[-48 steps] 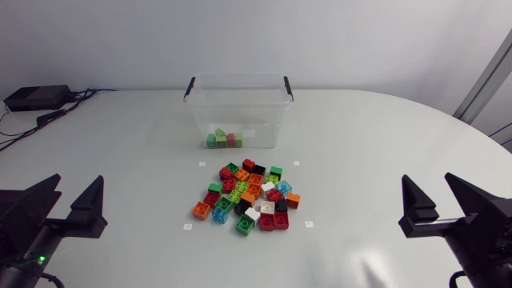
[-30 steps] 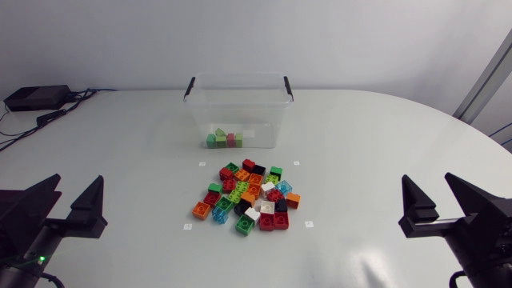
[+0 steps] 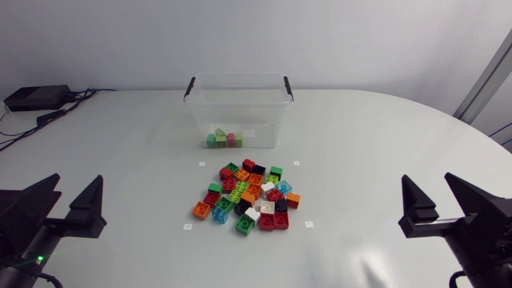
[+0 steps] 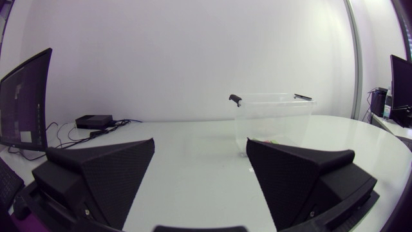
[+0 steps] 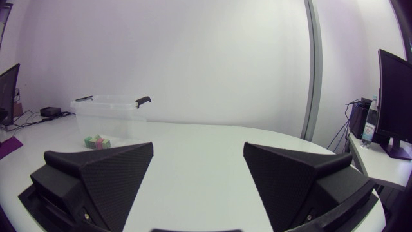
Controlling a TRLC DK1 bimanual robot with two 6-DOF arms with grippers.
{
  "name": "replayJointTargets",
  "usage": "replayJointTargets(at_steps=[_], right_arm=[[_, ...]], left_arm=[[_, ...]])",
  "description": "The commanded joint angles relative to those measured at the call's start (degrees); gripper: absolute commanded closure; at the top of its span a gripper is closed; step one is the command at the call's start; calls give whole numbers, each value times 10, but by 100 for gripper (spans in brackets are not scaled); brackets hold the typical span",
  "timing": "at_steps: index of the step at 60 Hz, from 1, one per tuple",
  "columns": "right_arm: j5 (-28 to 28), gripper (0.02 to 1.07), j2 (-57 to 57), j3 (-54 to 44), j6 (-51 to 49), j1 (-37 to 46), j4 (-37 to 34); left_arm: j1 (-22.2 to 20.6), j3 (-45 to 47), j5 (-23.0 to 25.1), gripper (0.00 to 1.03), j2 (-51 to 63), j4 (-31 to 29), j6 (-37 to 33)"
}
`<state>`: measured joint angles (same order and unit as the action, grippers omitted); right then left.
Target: Place the duplo bricks in the container
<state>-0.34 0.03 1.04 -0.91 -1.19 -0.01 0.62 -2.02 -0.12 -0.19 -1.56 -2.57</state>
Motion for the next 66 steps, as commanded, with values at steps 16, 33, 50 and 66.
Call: replayJointTargets(at_steps=[16,33,50,66], right_arm=[[-1,6,50,56,-7,-29,-7],[7,7,190,129,1,-30,-9],[10,7,277,193,16,-43,-47],[8,7,399,283,-2,-49,-180]], left_arm=[[-44,-174,-1,4,225,-45,16],[-127,-380,-8,6,505,-245,30],[-174,-512,40,6,732,-404,-10],[-243,-570,36,6,901,-436,0]])
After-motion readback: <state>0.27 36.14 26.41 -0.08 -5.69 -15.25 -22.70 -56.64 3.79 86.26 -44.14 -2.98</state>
